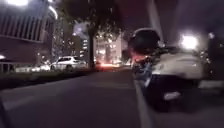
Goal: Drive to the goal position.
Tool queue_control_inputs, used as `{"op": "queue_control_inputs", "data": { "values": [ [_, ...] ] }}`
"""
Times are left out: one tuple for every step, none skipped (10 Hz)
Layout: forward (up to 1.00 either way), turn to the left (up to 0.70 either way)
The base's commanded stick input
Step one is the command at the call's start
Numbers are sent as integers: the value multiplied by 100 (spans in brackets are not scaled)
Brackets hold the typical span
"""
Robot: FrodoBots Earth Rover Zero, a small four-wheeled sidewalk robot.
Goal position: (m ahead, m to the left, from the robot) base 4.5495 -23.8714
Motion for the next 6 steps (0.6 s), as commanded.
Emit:
{"op": "queue_control_inputs", "data": {
  "values": [
    [45,0],
    [45,0],
    [45,0],
    [45,0],
    [45,0],
    [45,0]
  ]
}}
